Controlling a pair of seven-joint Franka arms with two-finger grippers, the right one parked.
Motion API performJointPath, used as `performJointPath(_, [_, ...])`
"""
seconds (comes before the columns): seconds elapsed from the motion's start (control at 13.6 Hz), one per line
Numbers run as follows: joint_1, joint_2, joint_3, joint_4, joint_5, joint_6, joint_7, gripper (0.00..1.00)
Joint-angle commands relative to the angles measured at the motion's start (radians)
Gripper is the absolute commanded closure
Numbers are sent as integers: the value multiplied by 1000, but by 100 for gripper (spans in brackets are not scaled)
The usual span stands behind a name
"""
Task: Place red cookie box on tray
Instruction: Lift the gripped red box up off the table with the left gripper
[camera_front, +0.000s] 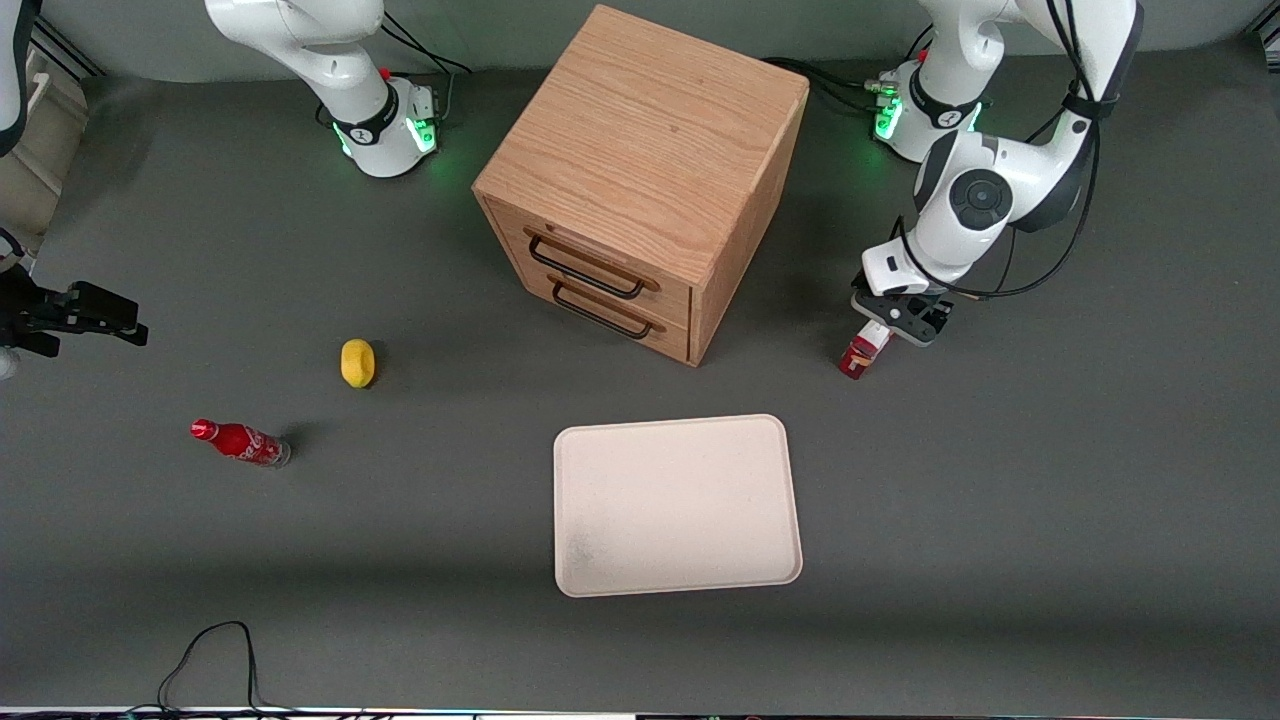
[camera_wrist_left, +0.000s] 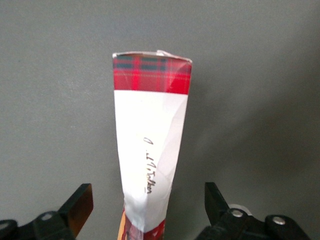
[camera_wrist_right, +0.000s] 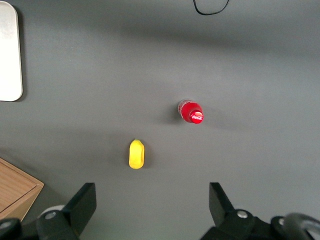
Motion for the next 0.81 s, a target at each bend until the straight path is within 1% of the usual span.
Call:
performJointPath(0.0, [-11,-49,5,-31,9,-28,-7,19])
performJointPath(0.07, [-11,-62,5,-30,9,-48,-7,33])
performJointPath(0.15, [-9,-78,5,-28,9,-71,-7,50])
performJointPath(0.37, [-3,-93,5,-14,9,-118,-7,88])
performJointPath(0.44, [-3,-90,5,-11,9,-119,-8,98])
performJointPath(0.51, [-3,-90,5,-11,9,-117,-8,100])
performJointPath(0.73, [-3,-90,5,4,9,-123,-7,100])
